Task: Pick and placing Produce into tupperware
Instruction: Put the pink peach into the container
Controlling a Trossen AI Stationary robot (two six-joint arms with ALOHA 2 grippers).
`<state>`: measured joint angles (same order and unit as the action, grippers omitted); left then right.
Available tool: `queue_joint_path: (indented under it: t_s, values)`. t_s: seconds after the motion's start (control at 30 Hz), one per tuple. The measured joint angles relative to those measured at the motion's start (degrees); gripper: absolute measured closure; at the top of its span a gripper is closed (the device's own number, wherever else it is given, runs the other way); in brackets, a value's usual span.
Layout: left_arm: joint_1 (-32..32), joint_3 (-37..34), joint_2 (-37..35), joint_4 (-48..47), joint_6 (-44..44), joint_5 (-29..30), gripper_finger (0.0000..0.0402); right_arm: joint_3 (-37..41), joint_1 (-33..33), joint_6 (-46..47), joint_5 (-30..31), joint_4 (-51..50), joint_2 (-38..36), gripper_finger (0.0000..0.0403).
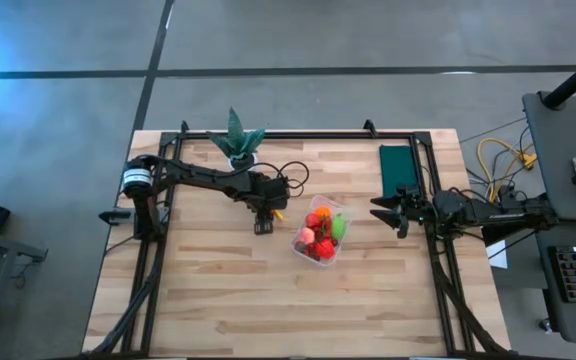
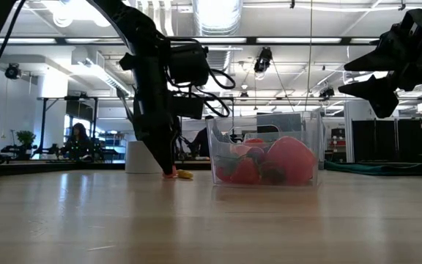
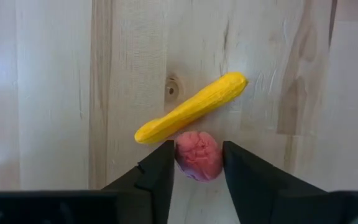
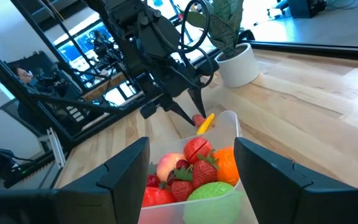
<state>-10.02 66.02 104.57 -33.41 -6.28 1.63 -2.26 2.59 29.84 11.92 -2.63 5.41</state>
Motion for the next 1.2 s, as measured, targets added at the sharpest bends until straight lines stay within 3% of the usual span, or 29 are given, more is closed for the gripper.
queue_joint_path:
  t_s: [0.33, 0.53, 0.73, 0.83, 0.97, 1.2]
  values:
    - [0.0, 0.6, -0.4, -1.0, 0.0, 0.2, 0.0323, 0.0, 0.0, 0.0, 0.0, 0.0, 0.0, 0.0177]
    - [1.1, 6.5, -6.0, -1.5, 2.8, 0.1, 0.0324, 0.0, 0.0, 0.0, 0.0, 0.0, 0.0, 0.0177]
    - [4.1, 12.0, -10.3, 9.6, 2.6, -8.3, 0.0325, 0.0, 0.0, 0.0, 0.0, 0.0, 0.0, 0.0177]
    - [5.7, 12.3, -8.4, 15.1, 3.6, -12.6, 0.0325, 0.0, 0.0, 0.0, 0.0, 0.0, 0.0, 0.0177]
    - [7.9, 14.1, -3.4, 17.1, 6.0, -13.2, 0.0319, 0.0, 0.0, 0.0, 0.0, 0.0, 0.0, 0.0177]
    - [9.2, 17.4, 0.4, 16.0, 6.1, -7.2, 0.026, 0.0, 0.0, 0.0, 0.1, 0.0, 0.0, 0.0177]
